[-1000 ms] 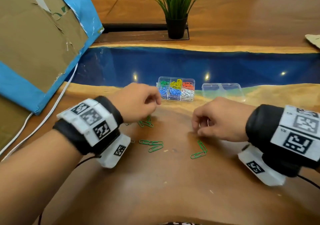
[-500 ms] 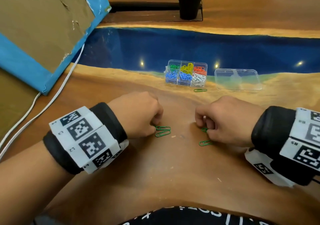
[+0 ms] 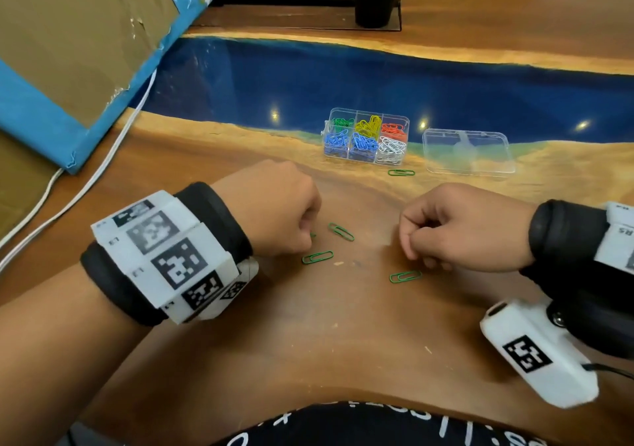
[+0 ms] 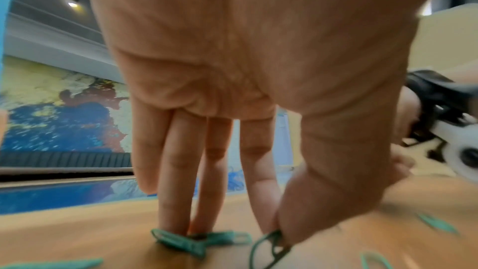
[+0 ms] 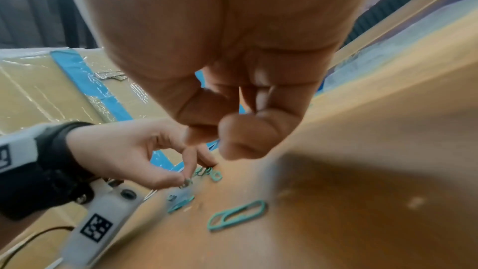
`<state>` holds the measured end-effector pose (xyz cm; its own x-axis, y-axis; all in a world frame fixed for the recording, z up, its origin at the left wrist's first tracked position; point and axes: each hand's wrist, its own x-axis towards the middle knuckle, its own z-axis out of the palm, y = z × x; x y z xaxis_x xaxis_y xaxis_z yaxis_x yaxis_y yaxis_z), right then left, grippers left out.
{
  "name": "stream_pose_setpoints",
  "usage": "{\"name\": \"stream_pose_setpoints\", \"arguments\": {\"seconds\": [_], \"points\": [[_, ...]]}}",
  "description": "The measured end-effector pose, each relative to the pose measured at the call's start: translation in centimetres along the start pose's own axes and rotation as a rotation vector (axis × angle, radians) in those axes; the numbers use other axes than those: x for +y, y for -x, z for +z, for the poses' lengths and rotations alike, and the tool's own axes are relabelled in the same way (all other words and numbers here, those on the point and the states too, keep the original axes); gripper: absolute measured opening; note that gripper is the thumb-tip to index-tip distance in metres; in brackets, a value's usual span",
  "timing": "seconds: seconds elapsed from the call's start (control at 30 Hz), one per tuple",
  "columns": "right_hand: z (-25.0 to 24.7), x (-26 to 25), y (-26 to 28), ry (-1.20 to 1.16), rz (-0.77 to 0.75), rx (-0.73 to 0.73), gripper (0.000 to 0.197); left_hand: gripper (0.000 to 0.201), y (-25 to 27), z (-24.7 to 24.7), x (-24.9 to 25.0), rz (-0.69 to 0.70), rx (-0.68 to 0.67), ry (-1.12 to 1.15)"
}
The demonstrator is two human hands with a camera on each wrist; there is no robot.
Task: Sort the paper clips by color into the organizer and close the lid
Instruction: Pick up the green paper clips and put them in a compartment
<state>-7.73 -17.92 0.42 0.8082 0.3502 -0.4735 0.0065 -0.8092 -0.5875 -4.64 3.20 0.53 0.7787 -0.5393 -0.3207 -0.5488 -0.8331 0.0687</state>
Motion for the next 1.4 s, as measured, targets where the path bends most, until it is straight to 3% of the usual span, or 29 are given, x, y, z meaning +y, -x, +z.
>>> {"name": "stream_pose_setpoints", "arguments": {"seconds": [0.27, 0.37, 0.47, 0.67, 0.73, 0.87, 1.0, 1.1, 1.23, 1.4], "points": [[0.7, 0.1, 0.7, 0.182, -0.093, 0.028, 0.013, 0.007, 1.5, -1.4, 0.3, 0.025, 0.155, 0.413], [1.2, -0.3, 0.9, 0.437, -0.114, -0.011, 0.009, 0.019, 1.4, -0.9, 0.4, 0.009, 0.126, 0.553], [1.6, -0.5, 0.8, 0.531, -0.105, -0.034, 0.005, 0.029, 1.6, -0.4, -0.3, -0.041, 0.046, 0.748], [2.0, -0.9, 0.7, 0.572, -0.095, -0.035, 0.008, 0.011, 2.0, 0.2, -1.5, -0.191, -0.018, 1.07], [2.0, -1.0, 0.6, 0.571, -0.104, -0.04, 0.009, 0.008, 2.0, 0.6, -1.7, -0.2, -0.02, 0.95], [1.8, -1.9, 0.1, 0.486, -0.137, -0.03, 0.011, 0.007, 2.1, 1.3, -0.3, -0.075, -0.026, 0.418], [1.2, -2.6, -1.3, 0.209, -0.147, 0.142, 0.017, 0.012, 1.1, 1.6, 1.3, -0.033, -0.023, 0.164], [1.3, -2.2, -2.4, -0.141, -0.108, 0.113, 0.016, 0.003, 0.5, 1.2, 2.3, -0.035, -0.028, 0.092], [1.6, -1.7, -3.4, -0.511, -0.045, 0.041, 0.025, 0.005, 0.4, 0.9, 2.7, -0.007, -0.061, 0.064], [1.6, -1.8, -4.4, -0.419, 0.008, 0.073, 0.019, 0.019, 0.9, 0.8, 1.6, -0.004, -0.072, 0.232]]}}
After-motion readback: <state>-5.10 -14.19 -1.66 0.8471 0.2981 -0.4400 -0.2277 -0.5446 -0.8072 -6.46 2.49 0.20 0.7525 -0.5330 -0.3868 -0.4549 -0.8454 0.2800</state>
